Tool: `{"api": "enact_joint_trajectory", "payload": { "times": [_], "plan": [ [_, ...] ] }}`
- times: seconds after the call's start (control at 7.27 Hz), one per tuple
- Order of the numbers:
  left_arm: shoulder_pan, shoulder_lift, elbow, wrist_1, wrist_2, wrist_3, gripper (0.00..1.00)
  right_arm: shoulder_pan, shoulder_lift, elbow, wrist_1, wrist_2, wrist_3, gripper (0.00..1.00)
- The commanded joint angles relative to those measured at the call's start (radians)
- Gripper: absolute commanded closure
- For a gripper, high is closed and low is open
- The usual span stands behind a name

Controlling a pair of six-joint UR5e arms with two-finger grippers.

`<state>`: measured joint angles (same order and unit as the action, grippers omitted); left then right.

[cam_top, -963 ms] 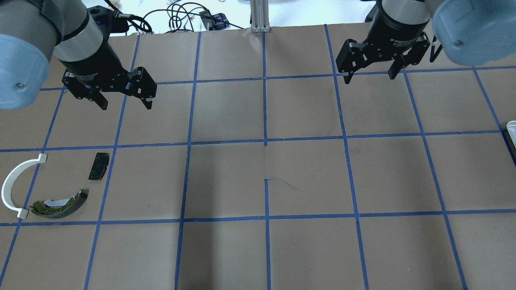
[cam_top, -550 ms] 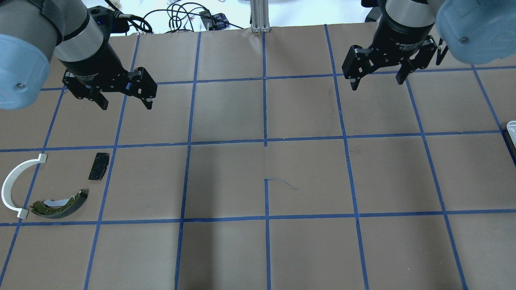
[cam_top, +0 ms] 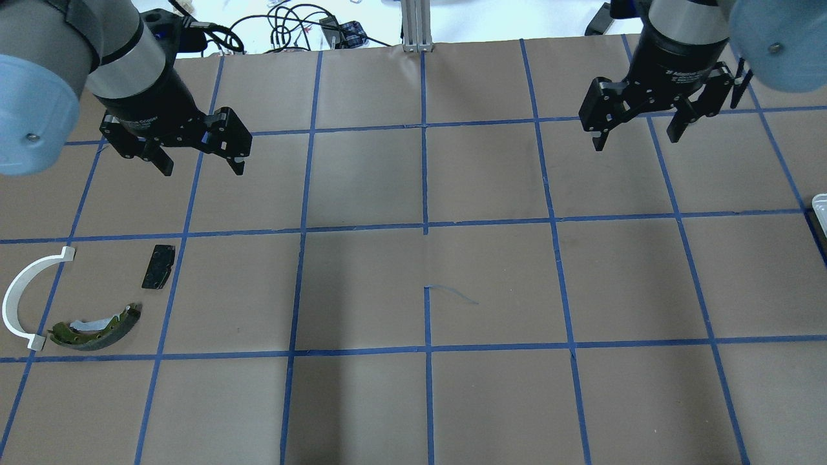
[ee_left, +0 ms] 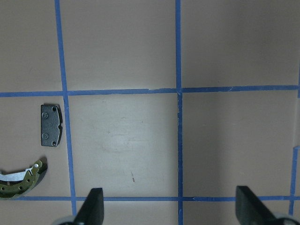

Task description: Place bearing gear from tray to pile

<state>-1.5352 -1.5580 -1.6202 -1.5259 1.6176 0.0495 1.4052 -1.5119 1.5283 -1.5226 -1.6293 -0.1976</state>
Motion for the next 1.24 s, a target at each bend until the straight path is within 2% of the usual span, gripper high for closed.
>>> {"api": "enact_joint_trajectory", "payload": {
  "times": [0.0, 0.28, 0.41, 0.69, 0.96, 1.1],
  "plan": [
    [0.000, 0.001, 0.000, 0.000, 0.002, 0.001, 0.00, -0.226, 0.021, 0.001, -0.013, -0.004, -0.278, 0.00],
    [0.000, -0.001, -0.001, 0.004, 0.004, 0.000, 0.00, -0.416, 0.129, 0.001, -0.014, -0.006, -0.435, 0.00],
    [0.003, -0.002, -0.001, 0.007, 0.004, 0.001, 0.00, -0.496, 0.184, 0.000, -0.071, -0.007, -0.495, 0.00],
    [0.001, -0.002, -0.006, 0.020, 0.007, 0.001, 0.00, -0.612, 0.313, 0.000, -0.364, -0.101, -0.635, 0.00],
    [0.001, -0.004, -0.004, 0.021, 0.007, 0.001, 0.00, -0.681, 0.404, -0.007, -0.407, -0.084, -0.689, 0.00],
    [0.001, 0.001, -0.004, 0.020, 0.010, 0.001, 0.00, -0.684, 0.439, -0.002, -0.478, -0.083, -0.709, 0.02]
  ]
}}
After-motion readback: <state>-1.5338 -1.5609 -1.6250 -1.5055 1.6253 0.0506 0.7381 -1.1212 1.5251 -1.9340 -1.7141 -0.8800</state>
